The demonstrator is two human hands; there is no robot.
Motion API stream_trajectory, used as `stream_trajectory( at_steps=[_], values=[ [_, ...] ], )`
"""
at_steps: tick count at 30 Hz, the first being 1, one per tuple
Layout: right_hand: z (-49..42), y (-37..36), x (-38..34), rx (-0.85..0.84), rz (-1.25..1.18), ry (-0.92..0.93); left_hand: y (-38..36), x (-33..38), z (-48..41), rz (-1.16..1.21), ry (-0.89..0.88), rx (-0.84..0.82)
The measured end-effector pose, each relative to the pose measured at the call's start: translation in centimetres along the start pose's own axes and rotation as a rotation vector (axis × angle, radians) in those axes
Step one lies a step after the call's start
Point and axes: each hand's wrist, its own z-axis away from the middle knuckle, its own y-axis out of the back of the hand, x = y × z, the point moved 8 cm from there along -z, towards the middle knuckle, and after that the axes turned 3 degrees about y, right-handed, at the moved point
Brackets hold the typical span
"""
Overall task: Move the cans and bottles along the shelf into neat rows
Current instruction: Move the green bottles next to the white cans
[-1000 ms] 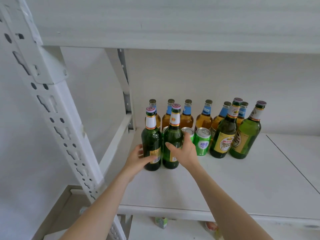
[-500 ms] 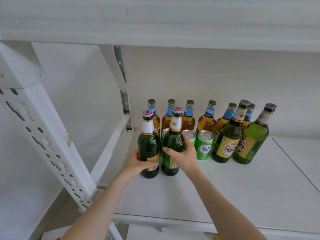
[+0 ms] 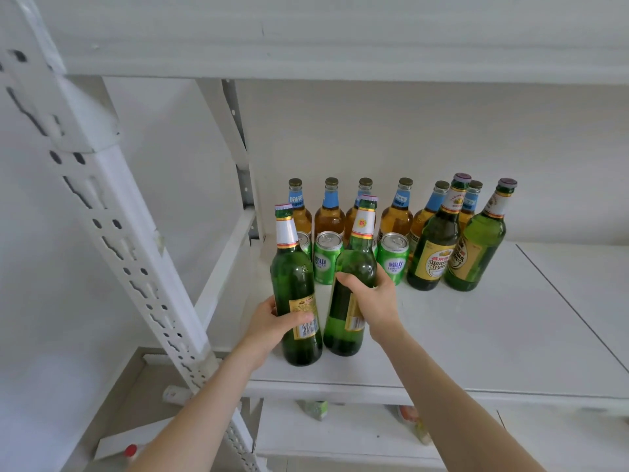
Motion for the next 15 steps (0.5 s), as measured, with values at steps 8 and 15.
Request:
stream_trajectory(
  at_steps=[8,15],
  values=[
    [4.4,2.1,-1.1,0.041,0.02,-0.014,-0.7,0.3,4.7,-0.03,-0.026,-0.048],
    [7.9,4.3,-2.2,0.059,0.047,-0.011,-2.1,0.4,7.9,-0.094,-0.034,-0.084]
  ],
)
